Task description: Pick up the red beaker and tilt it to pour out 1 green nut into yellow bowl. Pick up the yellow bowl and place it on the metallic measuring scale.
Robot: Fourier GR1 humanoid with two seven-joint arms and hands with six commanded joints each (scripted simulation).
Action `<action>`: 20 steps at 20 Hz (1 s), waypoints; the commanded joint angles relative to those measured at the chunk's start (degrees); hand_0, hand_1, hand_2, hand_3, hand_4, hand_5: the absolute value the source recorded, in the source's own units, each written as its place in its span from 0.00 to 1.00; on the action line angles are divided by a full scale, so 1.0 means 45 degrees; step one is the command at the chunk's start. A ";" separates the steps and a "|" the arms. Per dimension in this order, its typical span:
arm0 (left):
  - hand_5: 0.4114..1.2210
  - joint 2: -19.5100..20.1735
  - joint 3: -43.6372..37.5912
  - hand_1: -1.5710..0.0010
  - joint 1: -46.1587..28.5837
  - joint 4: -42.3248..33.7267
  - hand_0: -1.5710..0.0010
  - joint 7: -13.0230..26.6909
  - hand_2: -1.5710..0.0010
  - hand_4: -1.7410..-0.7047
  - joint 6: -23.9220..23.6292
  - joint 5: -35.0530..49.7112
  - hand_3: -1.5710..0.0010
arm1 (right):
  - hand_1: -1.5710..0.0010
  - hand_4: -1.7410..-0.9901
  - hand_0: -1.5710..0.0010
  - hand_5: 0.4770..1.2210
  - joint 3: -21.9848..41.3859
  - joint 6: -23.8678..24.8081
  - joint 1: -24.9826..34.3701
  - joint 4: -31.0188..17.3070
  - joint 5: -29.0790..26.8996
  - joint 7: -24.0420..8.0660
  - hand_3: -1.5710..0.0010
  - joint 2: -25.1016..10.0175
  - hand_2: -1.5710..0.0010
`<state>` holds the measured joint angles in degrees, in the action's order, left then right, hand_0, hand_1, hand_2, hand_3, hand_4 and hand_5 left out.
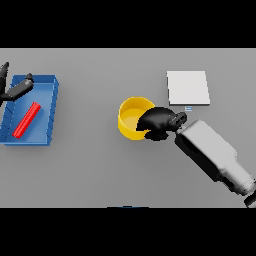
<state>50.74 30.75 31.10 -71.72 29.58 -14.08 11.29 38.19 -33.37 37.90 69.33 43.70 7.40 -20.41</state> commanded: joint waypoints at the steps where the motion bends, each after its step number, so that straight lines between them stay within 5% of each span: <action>1: 0.39 0.0010 -0.0012 1.00 0.0023 0.0097 1.00 -0.0019 1.00 0.91 0.0023 -0.0017 1.00 | 0.04 0.03 0.04 0.98 -0.0041 0.0123 0.0048 -0.0033 0.0026 -0.0020 0.24 -0.0018 0.08; 6: 0.38 -0.0005 0.0061 1.00 -0.0010 0.0082 1.00 -0.0204 1.00 0.91 -0.0029 -0.0145 1.00 | 0.01 0.01 0.01 0.99 -0.0635 -0.0682 0.0251 0.1395 -0.0670 -0.0350 0.12 -0.0805 0.04; 15: 0.38 0.0293 -0.0049 1.00 -0.0046 -0.0105 1.00 -0.0232 1.00 0.91 0.0066 -0.0066 1.00 | 0.00 0.03 0.00 1.00 -0.1598 -0.1465 0.0976 0.2401 -0.1163 -0.1932 0.21 -0.1210 0.01; 20: 0.41 0.0220 -0.0090 1.00 0.0034 -0.0062 1.00 -0.0141 1.00 0.90 0.0014 -0.0059 1.00 | 0.00 0.03 0.00 1.00 -0.2142 -0.0820 0.1657 0.1614 -0.0871 -0.1232 0.17 -0.2234 0.00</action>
<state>51.74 30.34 31.25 -72.01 28.96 -14.03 11.01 28.54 -37.06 45.34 76.56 39.85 1.52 -30.51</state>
